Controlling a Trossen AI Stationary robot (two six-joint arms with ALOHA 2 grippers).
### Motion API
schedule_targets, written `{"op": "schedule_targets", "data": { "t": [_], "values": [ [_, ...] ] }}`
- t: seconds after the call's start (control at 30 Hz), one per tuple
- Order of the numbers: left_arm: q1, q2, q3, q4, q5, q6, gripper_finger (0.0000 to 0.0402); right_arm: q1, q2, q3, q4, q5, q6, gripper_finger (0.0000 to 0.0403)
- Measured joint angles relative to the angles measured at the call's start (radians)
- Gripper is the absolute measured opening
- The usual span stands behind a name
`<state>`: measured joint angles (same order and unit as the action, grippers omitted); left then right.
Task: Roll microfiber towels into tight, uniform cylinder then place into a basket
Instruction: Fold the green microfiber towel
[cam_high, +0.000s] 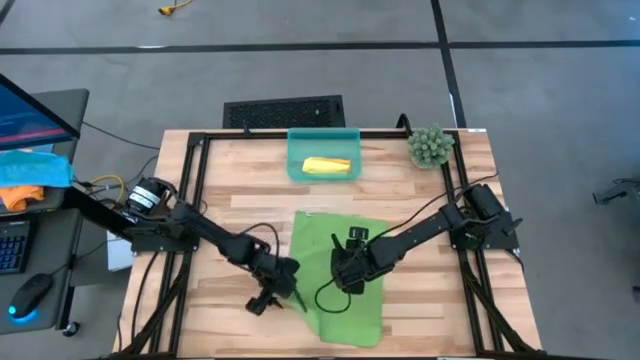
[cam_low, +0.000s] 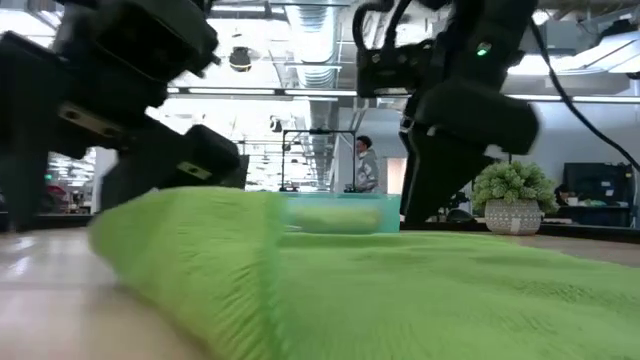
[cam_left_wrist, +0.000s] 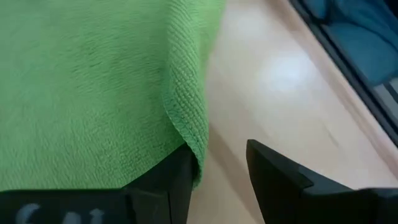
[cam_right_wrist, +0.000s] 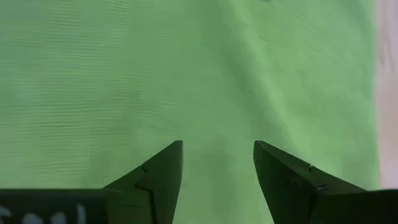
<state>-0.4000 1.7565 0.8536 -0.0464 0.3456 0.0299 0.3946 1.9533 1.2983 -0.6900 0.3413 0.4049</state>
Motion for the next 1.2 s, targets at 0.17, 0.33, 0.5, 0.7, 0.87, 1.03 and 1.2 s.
{"op": "schedule_targets", "data": {
  "t": [0.17,0.33,0.5,0.7,0.87,1.03,1.2],
  "values": [
    [-0.026,0.000,0.000,0.000,-0.016,-0.064,0.0139,-0.031,0.000,-0.032,0.009,-0.001,0.014,0.0221],
    [-0.059,0.000,0.000,-0.013,-0.100,-0.121,0.0139,-0.034,0.000,-0.082,0.047,-0.003,0.021,0.0221],
    [-0.107,0.000,0.000,-0.016,-0.127,-0.113,0.0139,-0.059,0.000,-0.092,0.052,0.000,0.117,0.0221],
    [-0.144,0.000,0.000,-0.023,-0.128,-0.091,0.0139,-0.115,0.000,-0.093,0.079,0.010,0.245,0.0221],
    [-0.148,0.000,0.000,-0.067,-0.204,-0.068,0.0139,-0.130,0.000,-0.093,0.062,0.004,0.291,0.0221],
    [-0.139,-0.016,0.001,-0.100,-0.316,-0.067,0.0139,-0.127,0.000,-0.093,0.047,0.003,0.303,0.0221],
    [-0.152,-0.084,0.000,-0.099,-0.335,-0.049,0.0139,-0.129,0.000,-0.091,0.043,0.005,0.302,0.0221]
  ]
}}
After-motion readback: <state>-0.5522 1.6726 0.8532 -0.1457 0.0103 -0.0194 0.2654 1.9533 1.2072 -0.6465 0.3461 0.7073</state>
